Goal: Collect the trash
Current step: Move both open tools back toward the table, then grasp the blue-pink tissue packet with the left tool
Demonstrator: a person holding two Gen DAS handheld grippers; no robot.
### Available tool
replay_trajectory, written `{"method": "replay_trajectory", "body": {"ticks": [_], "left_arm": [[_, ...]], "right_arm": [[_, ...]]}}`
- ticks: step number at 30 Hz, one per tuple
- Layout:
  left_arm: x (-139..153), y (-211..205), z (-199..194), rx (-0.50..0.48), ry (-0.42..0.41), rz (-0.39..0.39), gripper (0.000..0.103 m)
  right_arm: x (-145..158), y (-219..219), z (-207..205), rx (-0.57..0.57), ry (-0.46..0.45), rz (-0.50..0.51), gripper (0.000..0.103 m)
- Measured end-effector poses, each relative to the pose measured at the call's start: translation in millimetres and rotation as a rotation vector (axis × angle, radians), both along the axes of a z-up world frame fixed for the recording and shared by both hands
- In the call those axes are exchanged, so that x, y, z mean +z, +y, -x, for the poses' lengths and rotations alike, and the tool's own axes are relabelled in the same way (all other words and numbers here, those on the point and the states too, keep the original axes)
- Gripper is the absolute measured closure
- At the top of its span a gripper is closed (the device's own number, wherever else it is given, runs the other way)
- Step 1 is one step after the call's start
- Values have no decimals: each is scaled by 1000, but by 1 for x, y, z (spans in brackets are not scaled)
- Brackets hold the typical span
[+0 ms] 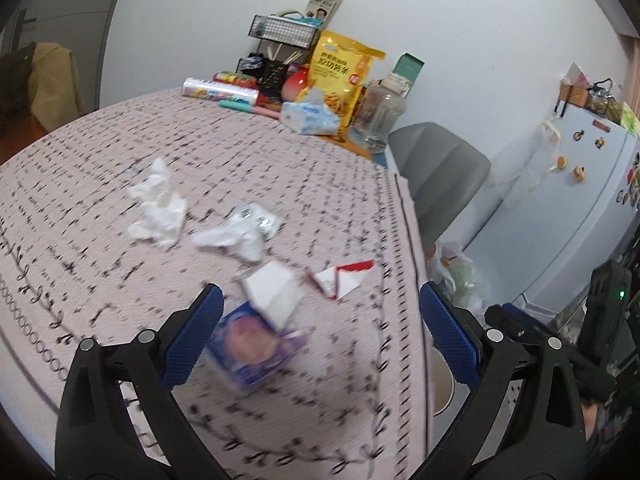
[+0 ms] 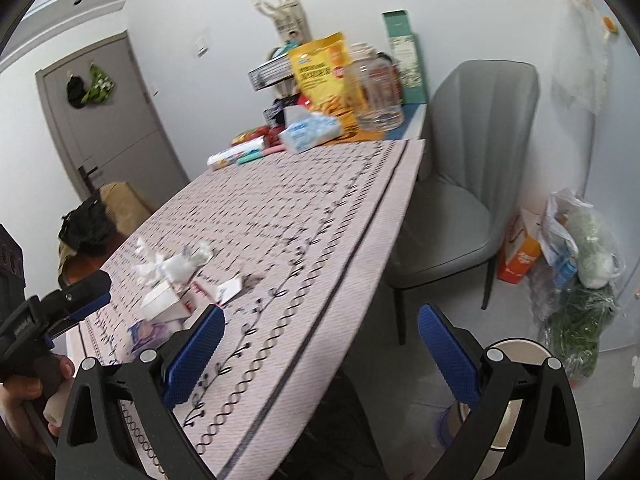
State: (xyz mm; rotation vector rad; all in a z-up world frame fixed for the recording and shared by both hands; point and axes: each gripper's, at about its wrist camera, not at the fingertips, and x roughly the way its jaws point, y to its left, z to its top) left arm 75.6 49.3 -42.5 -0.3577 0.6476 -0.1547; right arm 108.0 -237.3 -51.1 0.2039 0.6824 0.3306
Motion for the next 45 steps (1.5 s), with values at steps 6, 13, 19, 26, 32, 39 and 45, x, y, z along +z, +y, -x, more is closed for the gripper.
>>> {"method": "replay_trajectory", "body": {"ticks": [6, 13, 19, 26, 32, 39, 45], "left_arm": [[-17, 25, 11, 10, 40, 2, 6], [-32, 35, 7, 6, 87, -30, 6], [-45, 23, -8, -38, 144, -100, 7], [-55, 9, -26, -82, 213, -178, 8], [-56, -1, -35, -98, 230, -283, 17], [-53, -12, -26, -139, 219, -406, 46], [-45, -1, -10, -163, 201, -324, 64]], "right_arm": [[-3, 26, 3, 66, 10, 18, 8], [-12, 44, 3, 107, 35, 40, 9], [-20, 53, -1, 130, 54, 49, 11], [-27, 54, -9, 128, 75, 48, 11], [-32, 51, -15, 122, 89, 40, 11], [-31, 55, -15, 131, 89, 47, 11], [-25, 69, -11, 161, 75, 58, 11]]}}
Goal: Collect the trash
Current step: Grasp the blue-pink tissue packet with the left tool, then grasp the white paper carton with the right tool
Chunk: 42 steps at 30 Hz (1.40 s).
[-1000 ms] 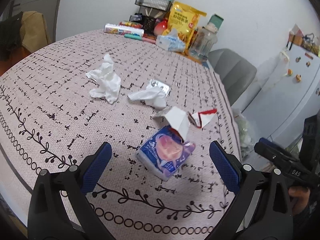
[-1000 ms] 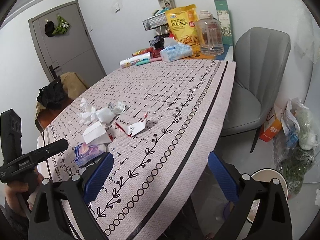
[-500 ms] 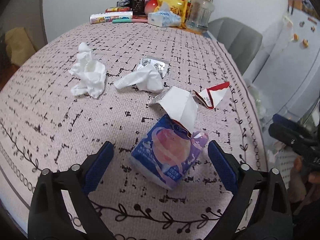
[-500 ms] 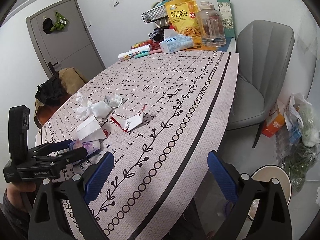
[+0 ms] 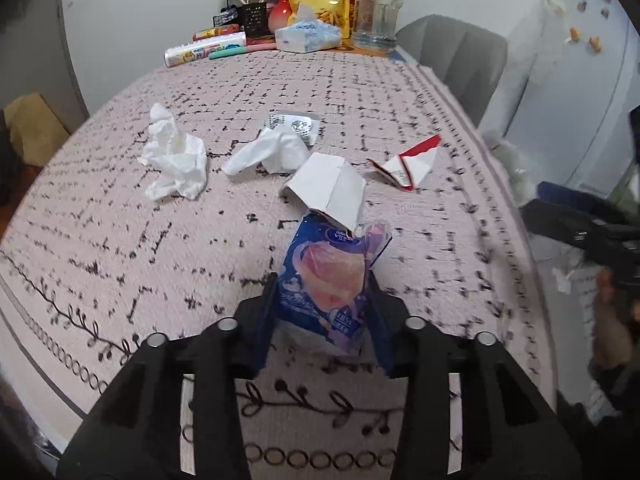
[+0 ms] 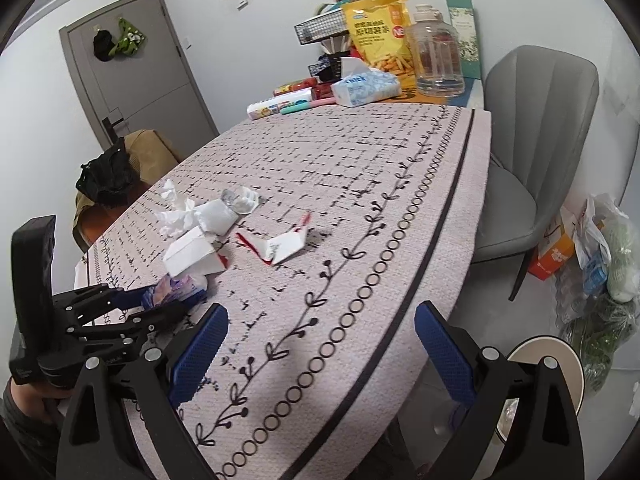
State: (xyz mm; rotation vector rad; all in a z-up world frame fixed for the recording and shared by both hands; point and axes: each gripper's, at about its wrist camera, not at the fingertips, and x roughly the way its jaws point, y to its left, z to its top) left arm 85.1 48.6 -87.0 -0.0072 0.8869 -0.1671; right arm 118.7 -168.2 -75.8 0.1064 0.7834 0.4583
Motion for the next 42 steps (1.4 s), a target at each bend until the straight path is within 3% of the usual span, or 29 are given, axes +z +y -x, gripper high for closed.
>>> {"method": "replay_trajectory", "body": {"ticks": [10, 14, 19, 33, 42], "left_arm": [[42, 36, 30, 35, -138, 215, 65], [48, 50, 34, 94, -182, 215, 65], [35, 73, 33, 182, -162, 235, 65], [4, 107, 20, 296, -123, 251, 65], [-9, 122, 18, 333, -116, 267, 65]], "right_arm": [[14, 27, 6, 55, -31, 18, 11], [14, 36, 7, 66, -30, 28, 11], [11, 47, 4, 90, -13, 29, 13], [-7, 111, -17, 220, 76, 13, 18], [-18, 141, -31, 216, 163, -11, 20]]}}
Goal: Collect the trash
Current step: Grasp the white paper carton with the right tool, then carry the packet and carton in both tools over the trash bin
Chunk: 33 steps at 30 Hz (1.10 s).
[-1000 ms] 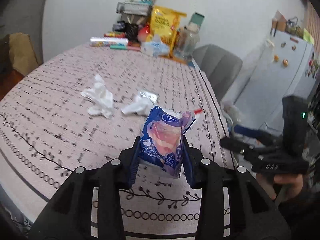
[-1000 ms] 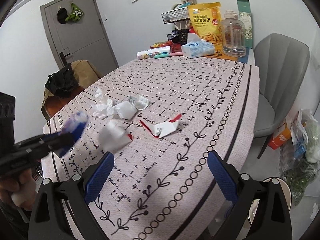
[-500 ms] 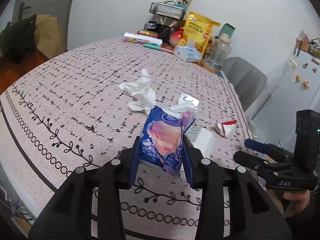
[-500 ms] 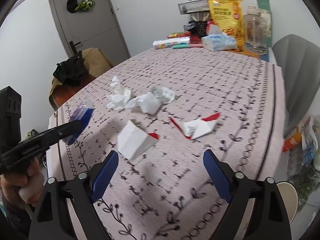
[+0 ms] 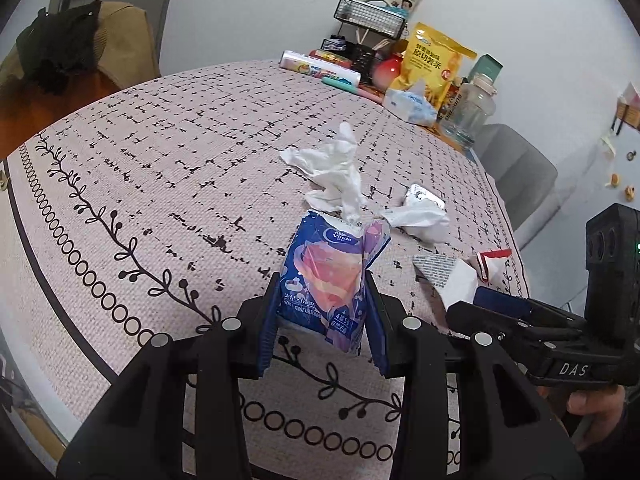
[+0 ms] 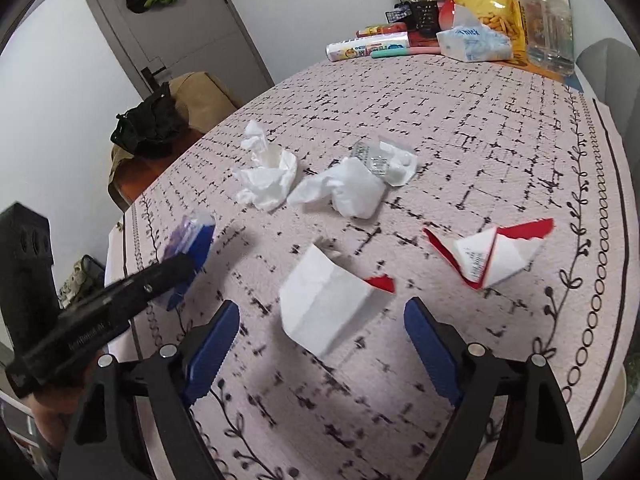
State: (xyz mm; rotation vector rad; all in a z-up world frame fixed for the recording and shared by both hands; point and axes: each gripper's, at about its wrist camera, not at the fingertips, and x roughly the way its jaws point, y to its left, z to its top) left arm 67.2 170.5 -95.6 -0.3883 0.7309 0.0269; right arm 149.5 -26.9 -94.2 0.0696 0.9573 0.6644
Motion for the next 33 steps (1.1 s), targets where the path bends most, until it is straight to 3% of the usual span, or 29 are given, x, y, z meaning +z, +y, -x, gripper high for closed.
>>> {"method": "replay_trajectory", "body": {"ticks": [4, 6, 7, 8, 9, 21, 33], "left_arm": [[-1, 4, 1, 13, -4, 3, 65], [0, 5, 3, 19, -5, 3, 65], [0, 6, 4, 21, -4, 2, 65], [1, 6, 5, 23, -5, 0, 65], [1, 6, 6, 22, -6, -1, 65], [26, -26, 4, -26, -46, -48, 65], [56, -74, -13, -110, -89, -99, 65]], "right_arm": [[0, 13, 2, 6, -8, 15, 30], [0, 18, 3, 8, -19, 26, 43], [0, 18, 3, 8, -21, 28, 60], [-1, 18, 1, 21, -4, 19, 70], [-1, 17, 1, 32, 13, 1, 72], [30, -17, 21, 30, -95, -60, 75], [47, -85, 23, -79, -145, -93, 76]]}}
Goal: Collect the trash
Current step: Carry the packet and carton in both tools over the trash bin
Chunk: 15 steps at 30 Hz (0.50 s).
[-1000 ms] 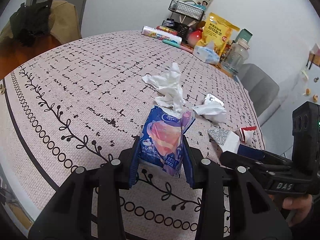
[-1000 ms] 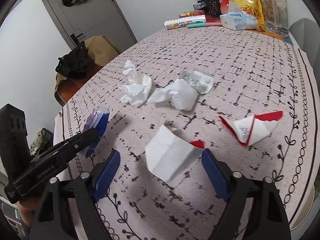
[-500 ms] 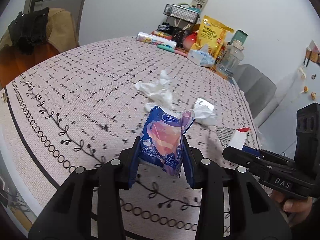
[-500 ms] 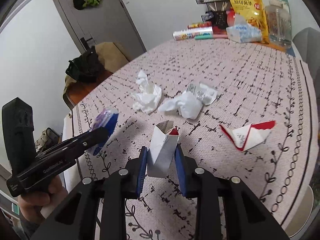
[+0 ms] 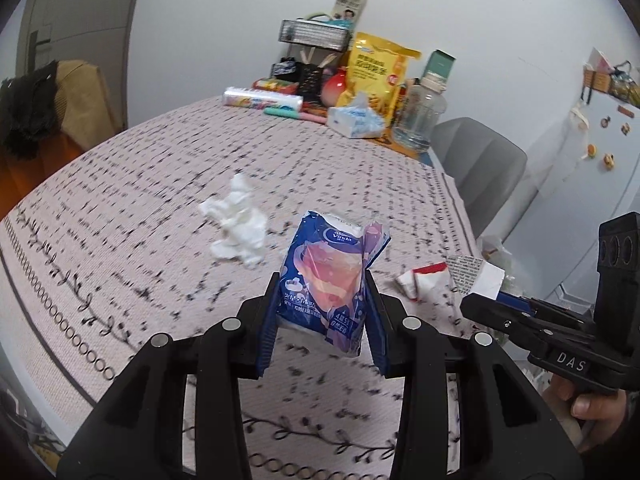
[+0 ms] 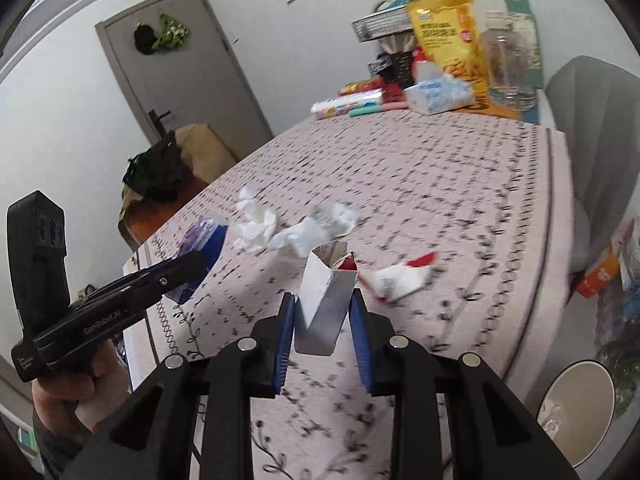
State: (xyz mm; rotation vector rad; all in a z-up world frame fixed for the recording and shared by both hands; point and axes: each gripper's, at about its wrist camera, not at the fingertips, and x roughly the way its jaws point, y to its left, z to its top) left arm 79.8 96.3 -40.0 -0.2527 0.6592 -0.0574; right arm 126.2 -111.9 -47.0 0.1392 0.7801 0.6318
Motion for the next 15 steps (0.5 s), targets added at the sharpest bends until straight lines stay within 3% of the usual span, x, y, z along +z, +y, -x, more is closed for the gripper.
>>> {"method": "replay_trajectory", "body": {"ticks": [15], "left_arm": [[25, -79, -27, -156, -32, -35, 65]], "right_arm": [[7, -104, 6, -192, -33, -23, 76]]}}
